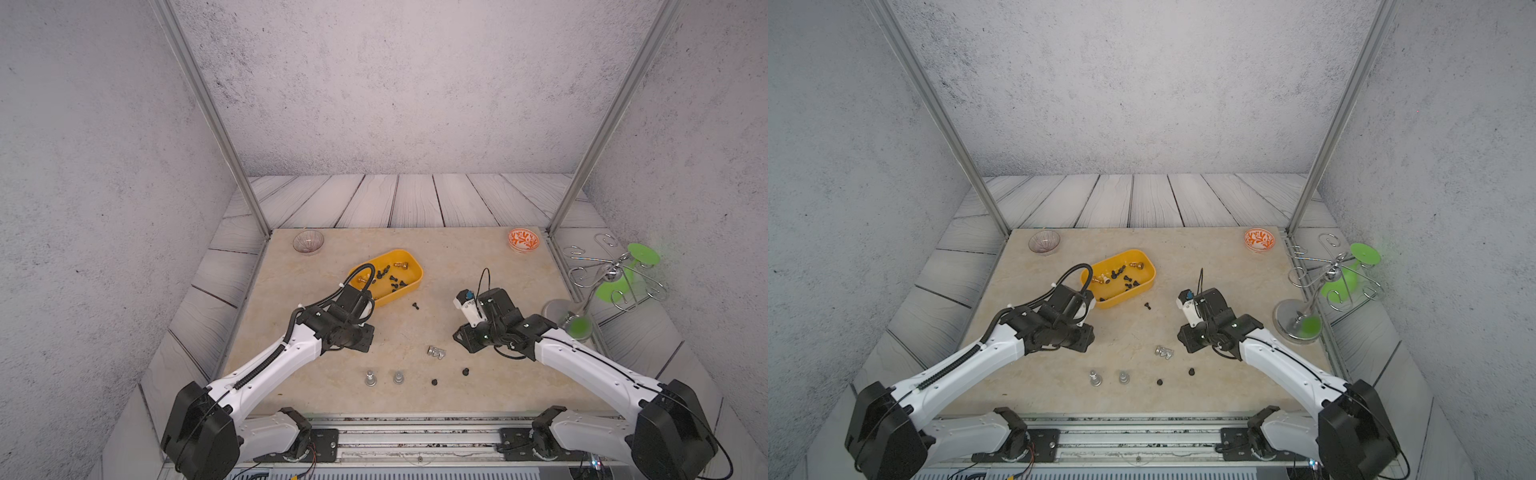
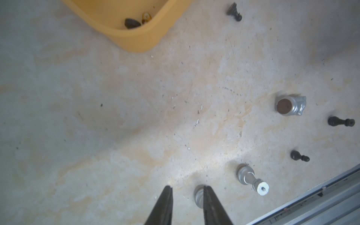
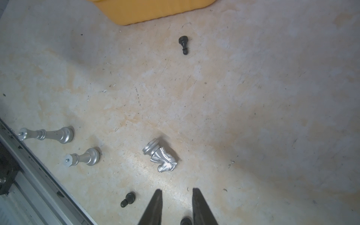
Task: Put the chess pieces into the storage box
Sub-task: Pick up the chess piece at the center of the board.
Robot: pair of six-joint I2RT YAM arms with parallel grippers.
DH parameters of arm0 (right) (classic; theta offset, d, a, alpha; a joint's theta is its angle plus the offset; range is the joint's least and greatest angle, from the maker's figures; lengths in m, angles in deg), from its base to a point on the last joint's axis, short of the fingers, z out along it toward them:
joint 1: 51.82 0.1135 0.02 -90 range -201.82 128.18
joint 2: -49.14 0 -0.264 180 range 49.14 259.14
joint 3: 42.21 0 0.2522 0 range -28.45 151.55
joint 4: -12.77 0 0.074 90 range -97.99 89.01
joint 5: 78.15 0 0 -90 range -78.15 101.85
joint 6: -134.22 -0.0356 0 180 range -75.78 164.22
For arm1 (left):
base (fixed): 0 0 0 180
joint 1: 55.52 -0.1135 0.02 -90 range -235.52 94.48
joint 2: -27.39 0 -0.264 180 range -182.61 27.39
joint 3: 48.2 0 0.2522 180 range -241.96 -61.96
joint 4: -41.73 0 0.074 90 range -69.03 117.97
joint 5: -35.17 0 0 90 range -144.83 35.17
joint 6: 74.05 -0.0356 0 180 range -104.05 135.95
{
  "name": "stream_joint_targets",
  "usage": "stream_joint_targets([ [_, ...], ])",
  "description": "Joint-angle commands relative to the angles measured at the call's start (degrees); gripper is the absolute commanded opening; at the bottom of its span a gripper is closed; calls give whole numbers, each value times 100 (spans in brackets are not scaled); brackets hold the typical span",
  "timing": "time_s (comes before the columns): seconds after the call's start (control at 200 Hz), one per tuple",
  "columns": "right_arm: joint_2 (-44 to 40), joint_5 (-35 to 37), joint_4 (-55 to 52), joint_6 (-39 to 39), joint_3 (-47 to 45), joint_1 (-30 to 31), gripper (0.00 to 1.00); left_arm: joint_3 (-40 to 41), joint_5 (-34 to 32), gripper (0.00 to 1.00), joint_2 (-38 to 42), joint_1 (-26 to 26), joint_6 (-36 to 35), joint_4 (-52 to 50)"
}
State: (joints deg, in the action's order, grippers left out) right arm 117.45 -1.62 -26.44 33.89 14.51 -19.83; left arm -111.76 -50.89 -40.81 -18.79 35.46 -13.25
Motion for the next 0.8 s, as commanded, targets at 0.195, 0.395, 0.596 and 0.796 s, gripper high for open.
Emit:
stream_joint_targets([
  [0.195,199,-138,69,31,-62,52,29,451,177,34,343,540,618,-545],
  [0.395,257,-129,110,-22,-53,72,29,495,243,36,208,860,670,-594],
  [0.596,325,-129,101,-31,-33,106,29,545,292,37,102,974,613,-605],
  [0.796,376,-129,136,-57,-33,123,29,550,412,37,-142,1042,641,-408],
])
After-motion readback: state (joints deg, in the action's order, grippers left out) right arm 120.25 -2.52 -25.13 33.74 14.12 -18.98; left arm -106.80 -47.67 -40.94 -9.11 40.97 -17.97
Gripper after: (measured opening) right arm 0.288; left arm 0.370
